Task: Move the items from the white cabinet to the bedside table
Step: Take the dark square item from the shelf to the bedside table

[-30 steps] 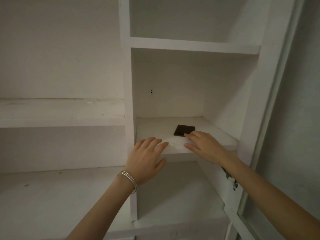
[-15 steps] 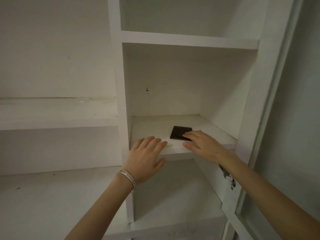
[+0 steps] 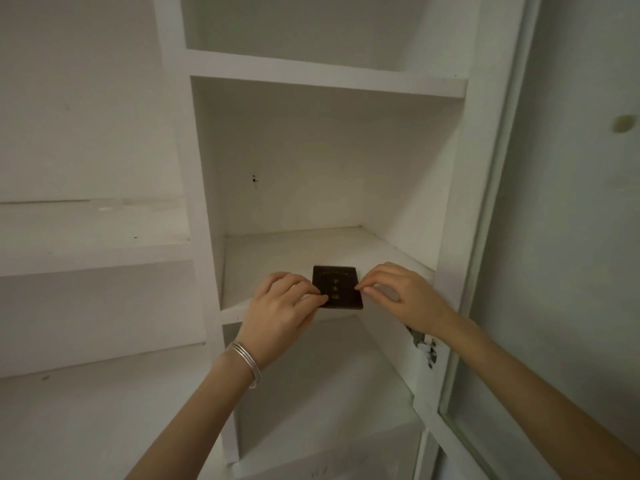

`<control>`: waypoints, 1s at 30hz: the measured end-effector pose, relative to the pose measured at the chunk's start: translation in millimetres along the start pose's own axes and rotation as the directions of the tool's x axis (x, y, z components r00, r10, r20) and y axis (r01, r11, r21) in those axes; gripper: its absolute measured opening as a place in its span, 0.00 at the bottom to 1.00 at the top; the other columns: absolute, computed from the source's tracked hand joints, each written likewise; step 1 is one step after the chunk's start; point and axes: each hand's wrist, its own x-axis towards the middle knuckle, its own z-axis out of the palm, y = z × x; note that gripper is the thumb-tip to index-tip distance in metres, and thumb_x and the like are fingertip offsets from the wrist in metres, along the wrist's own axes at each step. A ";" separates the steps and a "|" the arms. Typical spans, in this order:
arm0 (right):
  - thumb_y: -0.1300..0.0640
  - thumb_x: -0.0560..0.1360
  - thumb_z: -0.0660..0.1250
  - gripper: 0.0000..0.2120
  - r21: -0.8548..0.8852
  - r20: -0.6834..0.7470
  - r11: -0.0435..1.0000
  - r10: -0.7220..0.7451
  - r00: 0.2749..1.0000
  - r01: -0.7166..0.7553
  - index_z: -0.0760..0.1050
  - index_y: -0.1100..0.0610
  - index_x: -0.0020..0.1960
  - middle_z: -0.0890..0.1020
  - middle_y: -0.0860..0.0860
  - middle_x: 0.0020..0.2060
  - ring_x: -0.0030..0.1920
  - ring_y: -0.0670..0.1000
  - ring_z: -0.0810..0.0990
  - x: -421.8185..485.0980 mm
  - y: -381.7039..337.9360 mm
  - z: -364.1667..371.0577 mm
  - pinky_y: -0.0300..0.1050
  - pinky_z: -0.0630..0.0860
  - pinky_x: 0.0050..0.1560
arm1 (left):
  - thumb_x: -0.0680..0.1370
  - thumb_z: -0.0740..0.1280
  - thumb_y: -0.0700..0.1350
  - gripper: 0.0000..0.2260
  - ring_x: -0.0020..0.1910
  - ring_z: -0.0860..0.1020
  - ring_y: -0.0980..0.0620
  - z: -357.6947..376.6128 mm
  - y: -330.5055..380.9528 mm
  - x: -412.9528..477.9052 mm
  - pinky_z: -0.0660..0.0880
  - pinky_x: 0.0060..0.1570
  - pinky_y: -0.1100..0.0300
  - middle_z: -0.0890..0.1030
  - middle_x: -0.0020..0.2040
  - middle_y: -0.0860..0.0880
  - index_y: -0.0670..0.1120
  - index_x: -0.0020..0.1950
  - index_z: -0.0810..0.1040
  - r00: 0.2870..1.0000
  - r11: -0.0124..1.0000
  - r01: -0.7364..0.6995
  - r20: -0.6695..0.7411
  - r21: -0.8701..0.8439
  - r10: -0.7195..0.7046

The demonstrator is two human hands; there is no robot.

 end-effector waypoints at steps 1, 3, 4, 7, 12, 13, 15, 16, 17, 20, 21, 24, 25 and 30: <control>0.48 0.77 0.60 0.13 -0.024 -0.016 0.998 0.051 0.999 -0.052 0.78 0.54 0.53 0.80 0.47 0.48 0.50 0.44 0.74 1.1 1.3 0.0 0.49 0.74 0.52 | 0.74 0.69 0.42 0.04 0.44 0.79 0.50 -0.1 -0.5 0.4 0.71 0.50 0.55 0.82 0.44 0.51 0.47 0.46 0.82 0.999 1.000 -0.015 -0.033 0.001 0.015; 0.48 0.78 0.60 0.14 -0.053 -0.006 0.986 0.158 0.987 -0.159 0.75 0.53 0.59 0.78 0.47 0.54 0.55 0.43 0.71 2.9 3.0 2.5 0.45 0.71 0.57 | 0.74 0.69 0.42 0.03 0.43 0.79 0.51 -1.7 -0.4 -2.7 0.71 0.49 0.55 0.82 0.43 0.52 0.47 0.44 0.83 0.997 0.999 -0.036 -0.074 0.008 0.037; 0.47 0.77 0.60 0.16 -0.062 0.022 0.977 0.206 0.978 -0.204 0.73 0.53 0.62 0.76 0.47 0.58 0.58 0.43 0.70 4.8 3.3 4.3 0.42 0.68 0.58 | 0.74 0.69 0.42 0.03 0.44 0.78 0.51 -3.1 -0.1 -5.9 0.70 0.50 0.55 0.82 0.43 0.52 0.47 0.44 0.83 0.995 0.999 -0.045 -0.084 0.013 0.046; 0.44 0.76 0.61 0.24 -0.088 0.133 0.959 0.279 0.951 -0.270 0.67 0.54 0.67 0.73 0.50 0.64 0.64 0.48 0.66 15.2 0.9 11.5 0.45 0.63 0.62 | 0.75 0.69 0.43 0.03 0.46 0.76 0.52 -8.5 -0.3 -20.0 0.69 0.50 0.56 0.83 0.45 0.51 0.47 0.45 0.83 0.993 0.997 -0.071 -0.090 0.029 0.073; 0.48 0.73 0.67 0.28 0.035 0.257 0.955 0.277 0.926 -0.295 0.64 0.54 0.70 0.73 0.49 0.63 0.63 0.45 0.66 36.8 -15.1 21.6 0.43 0.63 0.61 | 0.75 0.69 0.43 0.04 0.48 0.76 0.52 -19.6 -5.8 -38.8 0.70 0.51 0.56 0.83 0.47 0.52 0.47 0.46 0.83 0.989 0.991 -0.125 -0.070 0.049 0.128; 0.51 0.72 0.69 0.27 0.085 0.267 0.949 0.272 0.924 -0.304 0.66 0.55 0.69 0.74 0.48 0.61 0.61 0.43 0.68 40.9 -19.6 21.9 0.40 0.64 0.59 | 0.76 0.69 0.43 0.04 0.49 0.76 0.52 -21.7 -8.2 -42.3 0.69 0.51 0.56 0.82 0.48 0.51 0.47 0.47 0.83 0.989 0.989 -0.136 -0.050 0.052 0.138; 0.56 0.70 0.72 0.21 0.160 0.257 0.943 0.247 0.934 -0.293 0.73 0.56 0.62 0.77 0.49 0.54 0.56 0.45 0.74 45.9 -26.0 21.8 0.42 0.72 0.55 | 0.76 0.67 0.42 0.05 0.51 0.75 0.52 -25.8 -11.9 -49.9 0.68 0.52 0.56 0.82 0.49 0.50 0.47 0.49 0.82 0.989 0.987 -0.148 0.006 0.059 0.148; 0.57 0.70 0.72 0.16 0.180 0.247 0.944 0.229 0.942 -0.277 0.76 0.56 0.57 0.79 0.49 0.50 0.52 0.47 0.77 46.3 -29.3 21.1 0.45 0.75 0.53 | 0.76 0.66 0.42 0.05 0.52 0.75 0.51 -29.0 -12.9 -54.1 0.67 0.53 0.57 0.82 0.50 0.50 0.47 0.50 0.81 0.989 0.988 -0.144 0.039 0.057 0.142; 0.58 0.69 0.72 0.12 0.193 0.233 0.948 0.206 0.950 -0.253 0.77 0.56 0.52 0.79 0.48 0.47 0.49 0.47 0.78 45.8 -32.8 20.0 0.46 0.76 0.51 | 0.76 0.67 0.42 0.05 0.52 0.76 0.51 -34.0 -13.3 -58.2 0.67 0.52 0.57 0.81 0.50 0.50 0.47 0.50 0.81 0.990 0.991 -0.127 0.067 0.051 0.124; 0.59 0.70 0.72 0.07 0.145 0.205 0.979 0.111 0.972 -0.143 0.78 0.54 0.46 0.78 0.46 0.42 0.44 0.45 0.77 40.4 -47.1 17.6 0.43 0.75 0.47 | 0.76 0.66 0.43 0.06 0.51 0.77 0.49 -57.3 -13.7 -73.3 0.69 0.51 0.56 0.80 0.51 0.49 0.46 0.52 0.79 0.990 0.999 -0.016 0.140 0.040 0.011; 0.59 0.70 0.72 0.06 0.098 0.216 0.991 0.065 0.974 -0.088 0.78 0.54 0.46 0.78 0.46 0.42 0.44 0.45 0.77 38.8 -53.2 18.4 0.43 0.75 0.47 | 0.76 0.65 0.43 0.07 0.52 0.77 0.48 -67.4 -14.3 -78.7 0.69 0.52 0.55 0.80 0.52 0.48 0.46 0.53 0.78 0.985 0.998 0.026 0.167 0.050 -0.034; 0.57 0.71 0.71 0.06 0.015 0.307 0.998 -0.063 0.949 0.061 0.78 0.54 0.47 0.77 0.44 0.41 0.44 0.44 0.75 34.9 -76.1 29.4 0.41 0.73 0.46 | 0.75 0.63 0.47 0.11 0.54 0.76 0.47 -98.8 -13.6 -96.2 0.69 0.55 0.53 0.80 0.53 0.48 0.46 0.55 0.78 0.947 0.976 0.169 0.252 0.141 -0.200; 0.57 0.71 0.71 0.06 0.021 0.332 0.995 -0.100 0.938 0.098 0.77 0.53 0.47 0.77 0.43 0.41 0.44 0.44 0.75 33.6 -84.7 36.0 0.40 0.73 0.46 | 0.76 0.62 0.48 0.13 0.54 0.76 0.47 -108.5 -11.3 -103.0 0.68 0.56 0.52 0.80 0.53 0.48 0.46 0.56 0.79 0.922 0.960 0.217 0.286 0.179 -0.262; 0.57 0.71 0.70 0.06 0.132 0.464 0.957 -0.291 0.836 0.259 0.77 0.55 0.47 0.80 0.47 0.43 0.44 0.44 0.75 31.1 -125.0 87.7 0.41 0.73 0.46 | 0.76 0.59 0.53 0.17 0.56 0.76 0.46 -153.6 15.3 -160.5 0.68 0.61 0.46 0.80 0.55 0.48 0.48 0.58 0.78 0.709 0.832 0.378 0.452 0.405 -0.542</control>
